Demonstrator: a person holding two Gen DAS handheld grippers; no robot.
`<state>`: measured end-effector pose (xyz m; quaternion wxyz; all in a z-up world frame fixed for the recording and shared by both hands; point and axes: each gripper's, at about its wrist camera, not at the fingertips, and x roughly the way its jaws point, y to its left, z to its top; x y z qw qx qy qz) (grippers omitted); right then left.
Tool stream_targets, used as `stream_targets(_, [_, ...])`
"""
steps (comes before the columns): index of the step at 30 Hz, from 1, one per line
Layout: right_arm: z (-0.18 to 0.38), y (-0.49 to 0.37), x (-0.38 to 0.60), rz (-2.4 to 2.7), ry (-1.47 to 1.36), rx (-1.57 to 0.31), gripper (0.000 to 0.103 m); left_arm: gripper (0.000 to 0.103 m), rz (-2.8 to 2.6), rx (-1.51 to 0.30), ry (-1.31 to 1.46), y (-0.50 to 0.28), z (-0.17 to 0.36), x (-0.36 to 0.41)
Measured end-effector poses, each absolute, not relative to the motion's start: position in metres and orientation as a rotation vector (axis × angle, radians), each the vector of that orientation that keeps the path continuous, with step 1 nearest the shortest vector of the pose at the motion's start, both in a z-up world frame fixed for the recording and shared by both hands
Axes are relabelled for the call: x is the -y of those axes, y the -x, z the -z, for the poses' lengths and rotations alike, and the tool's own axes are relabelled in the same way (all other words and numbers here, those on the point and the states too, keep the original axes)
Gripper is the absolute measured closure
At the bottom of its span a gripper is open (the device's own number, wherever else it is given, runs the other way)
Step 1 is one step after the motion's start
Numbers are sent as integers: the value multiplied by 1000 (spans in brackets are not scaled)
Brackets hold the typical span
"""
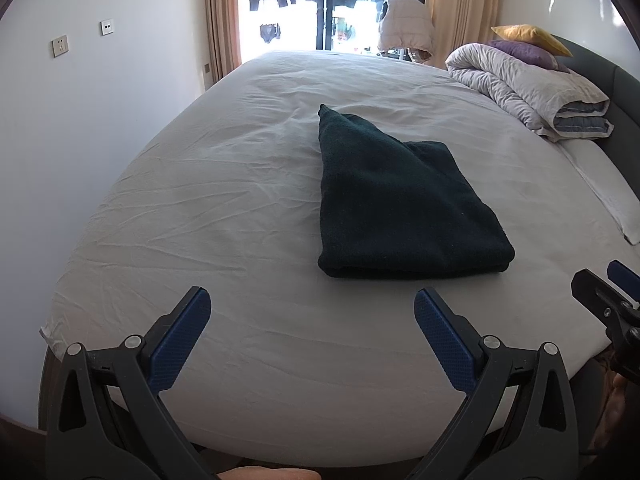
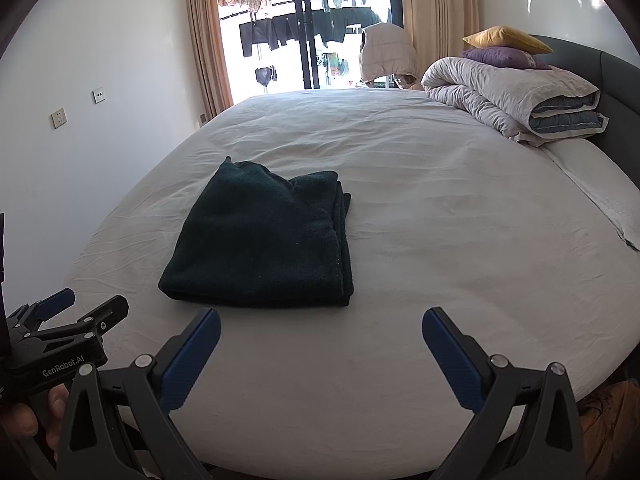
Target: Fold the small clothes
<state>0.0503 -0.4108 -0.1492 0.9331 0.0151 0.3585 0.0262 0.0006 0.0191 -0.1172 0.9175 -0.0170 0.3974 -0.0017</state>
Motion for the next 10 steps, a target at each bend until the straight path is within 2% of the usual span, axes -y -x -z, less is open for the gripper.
stream_targets(10, [152, -51, 411, -56, -36, -739, 0, 0, -7, -806, 21, 1, 118, -17])
